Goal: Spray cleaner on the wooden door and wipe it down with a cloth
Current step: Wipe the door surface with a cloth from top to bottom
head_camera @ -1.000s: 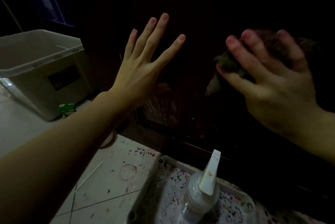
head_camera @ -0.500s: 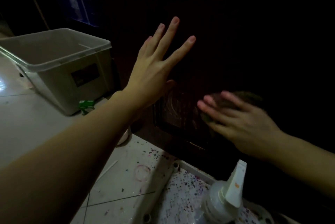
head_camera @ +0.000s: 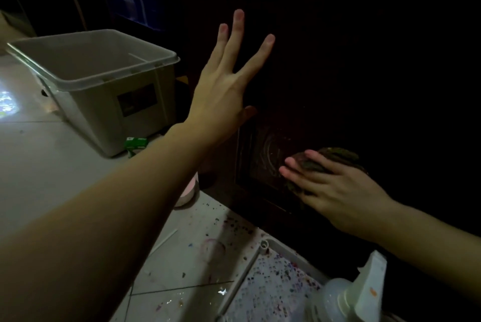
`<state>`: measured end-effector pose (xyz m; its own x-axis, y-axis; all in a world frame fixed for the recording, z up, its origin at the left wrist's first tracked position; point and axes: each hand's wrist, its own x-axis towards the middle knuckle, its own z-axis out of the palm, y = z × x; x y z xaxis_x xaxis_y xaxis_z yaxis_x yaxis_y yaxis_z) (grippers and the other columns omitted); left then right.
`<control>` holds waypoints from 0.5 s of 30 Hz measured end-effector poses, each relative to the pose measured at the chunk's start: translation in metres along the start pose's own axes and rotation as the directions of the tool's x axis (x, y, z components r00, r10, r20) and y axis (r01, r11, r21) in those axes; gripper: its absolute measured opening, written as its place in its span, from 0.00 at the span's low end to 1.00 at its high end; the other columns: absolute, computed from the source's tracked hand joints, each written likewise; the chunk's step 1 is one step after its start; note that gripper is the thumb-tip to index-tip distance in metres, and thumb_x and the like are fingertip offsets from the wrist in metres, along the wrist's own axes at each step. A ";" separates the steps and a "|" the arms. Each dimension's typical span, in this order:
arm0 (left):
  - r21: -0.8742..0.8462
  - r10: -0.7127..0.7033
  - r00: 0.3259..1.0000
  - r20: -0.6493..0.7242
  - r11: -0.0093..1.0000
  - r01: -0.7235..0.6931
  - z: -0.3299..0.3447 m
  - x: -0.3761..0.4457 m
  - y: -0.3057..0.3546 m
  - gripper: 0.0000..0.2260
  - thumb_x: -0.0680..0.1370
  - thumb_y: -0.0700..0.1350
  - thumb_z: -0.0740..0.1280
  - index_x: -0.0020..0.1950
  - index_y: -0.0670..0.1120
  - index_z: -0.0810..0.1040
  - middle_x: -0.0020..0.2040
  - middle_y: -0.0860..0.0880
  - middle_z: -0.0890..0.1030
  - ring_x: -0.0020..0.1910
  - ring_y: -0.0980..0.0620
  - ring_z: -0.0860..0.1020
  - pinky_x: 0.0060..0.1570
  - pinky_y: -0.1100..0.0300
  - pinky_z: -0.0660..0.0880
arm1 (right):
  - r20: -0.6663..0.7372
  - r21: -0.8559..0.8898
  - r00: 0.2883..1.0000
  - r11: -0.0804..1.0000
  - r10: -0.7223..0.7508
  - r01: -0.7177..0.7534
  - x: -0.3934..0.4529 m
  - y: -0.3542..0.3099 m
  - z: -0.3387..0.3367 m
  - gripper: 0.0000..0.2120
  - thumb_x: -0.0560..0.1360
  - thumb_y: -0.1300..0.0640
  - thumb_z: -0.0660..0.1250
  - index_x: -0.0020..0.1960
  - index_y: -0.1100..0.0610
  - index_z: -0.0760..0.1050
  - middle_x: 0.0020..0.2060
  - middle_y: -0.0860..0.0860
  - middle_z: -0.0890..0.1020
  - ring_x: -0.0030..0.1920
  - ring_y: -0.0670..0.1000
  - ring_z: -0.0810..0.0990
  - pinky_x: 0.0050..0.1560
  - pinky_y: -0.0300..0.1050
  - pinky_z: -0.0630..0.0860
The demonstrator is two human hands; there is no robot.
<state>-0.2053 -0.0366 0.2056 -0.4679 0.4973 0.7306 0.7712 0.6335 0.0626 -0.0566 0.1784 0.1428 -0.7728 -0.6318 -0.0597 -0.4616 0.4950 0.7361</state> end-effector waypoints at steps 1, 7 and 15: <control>-0.020 -0.010 1.000 -0.006 1.000 0.010 0.001 0.000 0.002 0.44 0.68 0.50 0.75 0.79 0.51 0.54 0.78 0.35 0.45 0.77 0.37 0.44 0.71 0.39 0.59 | -0.042 0.019 0.998 0.999 0.039 -0.039 0.003 0.005 -0.004 0.24 0.71 0.54 0.56 0.60 0.61 0.80 0.72 0.62 0.66 0.73 0.60 0.62 0.75 0.61 0.46; -0.049 -0.021 0.996 -0.088 0.999 0.017 0.009 0.003 0.002 0.36 0.73 0.57 0.68 0.77 0.49 0.59 0.77 0.33 0.50 0.76 0.35 0.48 0.71 0.39 0.59 | -0.272 -0.029 0.898 0.930 0.346 -0.367 0.043 0.049 -0.043 0.23 0.75 0.58 0.52 0.67 0.57 0.74 0.75 0.60 0.62 0.76 0.61 0.59 0.75 0.61 0.46; -0.027 -0.022 0.996 -0.091 0.999 0.019 0.011 0.002 0.001 0.42 0.68 0.46 0.76 0.78 0.50 0.58 0.77 0.34 0.50 0.76 0.35 0.47 0.72 0.39 0.58 | 0.430 -0.052 0.866 0.951 -0.255 0.306 0.048 -0.014 0.001 0.23 0.82 0.53 0.50 0.73 0.62 0.64 0.77 0.61 0.41 0.76 0.61 0.34 0.61 0.59 0.17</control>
<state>-0.2105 -0.0289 0.1996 -0.4432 0.4270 0.7882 0.7732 0.6270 0.0950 -0.0877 0.1419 0.1291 -0.7386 -0.4172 -0.5295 -0.6527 0.2461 0.7165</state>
